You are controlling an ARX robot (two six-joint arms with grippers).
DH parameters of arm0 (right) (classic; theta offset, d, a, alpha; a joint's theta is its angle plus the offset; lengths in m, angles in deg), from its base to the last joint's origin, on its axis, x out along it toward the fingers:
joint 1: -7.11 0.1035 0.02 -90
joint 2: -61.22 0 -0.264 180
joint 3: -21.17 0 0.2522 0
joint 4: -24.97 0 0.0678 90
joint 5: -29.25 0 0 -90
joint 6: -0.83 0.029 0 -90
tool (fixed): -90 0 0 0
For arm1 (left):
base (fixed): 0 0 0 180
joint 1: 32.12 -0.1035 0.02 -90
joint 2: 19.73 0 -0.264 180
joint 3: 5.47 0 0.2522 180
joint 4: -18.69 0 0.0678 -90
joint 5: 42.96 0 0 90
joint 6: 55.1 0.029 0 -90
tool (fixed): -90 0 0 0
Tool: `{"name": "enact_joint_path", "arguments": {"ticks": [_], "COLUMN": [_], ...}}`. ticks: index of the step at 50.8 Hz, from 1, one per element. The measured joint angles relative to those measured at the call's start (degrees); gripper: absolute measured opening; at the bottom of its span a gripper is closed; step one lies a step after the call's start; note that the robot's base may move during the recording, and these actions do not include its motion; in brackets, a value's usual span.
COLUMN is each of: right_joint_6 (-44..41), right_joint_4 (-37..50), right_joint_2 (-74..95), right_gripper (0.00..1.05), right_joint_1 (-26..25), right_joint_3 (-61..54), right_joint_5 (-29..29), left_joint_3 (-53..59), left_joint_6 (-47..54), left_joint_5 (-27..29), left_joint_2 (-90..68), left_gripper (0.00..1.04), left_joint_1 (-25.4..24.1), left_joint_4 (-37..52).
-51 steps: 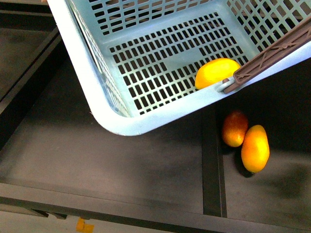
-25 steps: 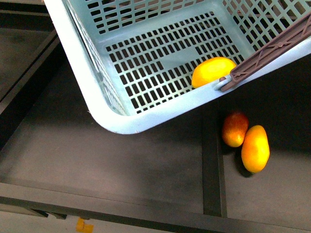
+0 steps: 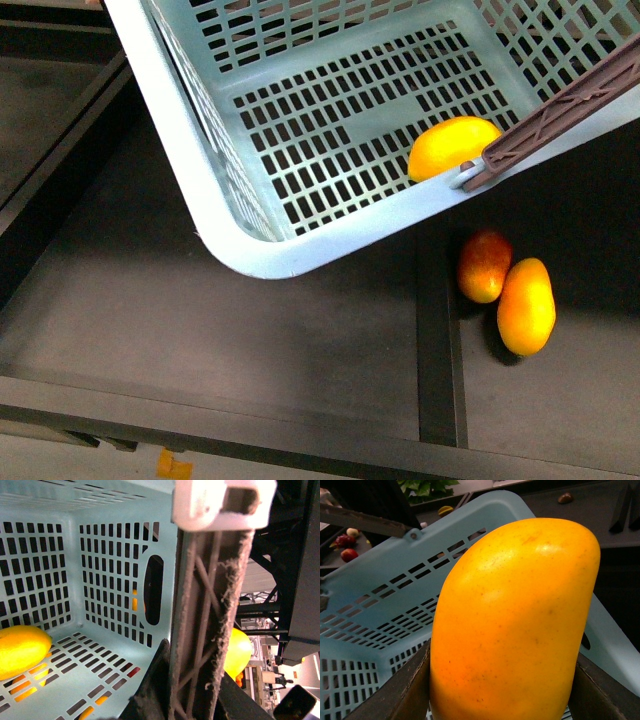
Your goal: Pick lemon and mango into basket
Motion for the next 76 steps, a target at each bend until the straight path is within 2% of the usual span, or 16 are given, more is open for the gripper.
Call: {"name": "enact_joint_path", "arguments": {"ticks": [5,18,31,43,46,48,51,65,68,71,76], "right_joint_6": [-0.1,0.4,0.8,1.2,-3.5,-7.1,-9.6,-12.2,-12.6,-12.7,-12.9], "right_joint_4": [0.8,1.5,-0.7,-7.2,1.8,7.5,11.1,15.3,15.9,16.0,16.0], "right_joint_2": [3.5,10.1,9.4,-7.2,-9.3,-10.4,-12.0,-19.2,-21.7,-23.0,-25.9], "right_gripper": [0.62,0.62,0.97,0.96,0.86,0.77,0.65,0.24,0.09,0.01,0.02], "right_joint_1": [0.8,1.2,1.3,-5.6,-5.9,-7.0,-7.8,-8.4,-8.4,-8.4,-8.4], "right_joint_3": [2.2,7.2,8.5,-0.3,-3.9,-7.7,-12.5,-24.7,-27.9,-29.4,-32.3], "right_joint_5": [2.4,4.2,4.3,8.2,8.0,5.4,5.2,5.3,5.3,5.2,5.2], "left_joint_3": [0.0,0.0,0.0,0.1,0.1,0.1,0.1,0.1,0.1,0.1,0.1], "left_joint_6": [0.0,0.0,0.0,0.3,0.4,0.3,0.2,0.1,0.0,0.0,0.0], "left_joint_5": [0.1,0.1,0.0,0.9,0.7,0.4,-0.2,0.3,0.3,0.3,0.4], "left_joint_2": [0.0,0.0,0.0,-0.2,-0.2,-0.2,-0.2,-0.2,-0.2,-0.2,-0.2], "left_gripper": [0.07,0.07,0.07,0.07,0.07,0.07,0.07,0.07,0.07,0.07,0.07], "left_joint_1": [0.0,0.0,0.0,-0.2,-0.1,0.0,0.0,0.0,0.0,0.0,0.0], "left_joint_4": [0.0,0.0,0.0,0.0,0.0,0.0,0.0,0.0,0.0,0.0,0.0]}}
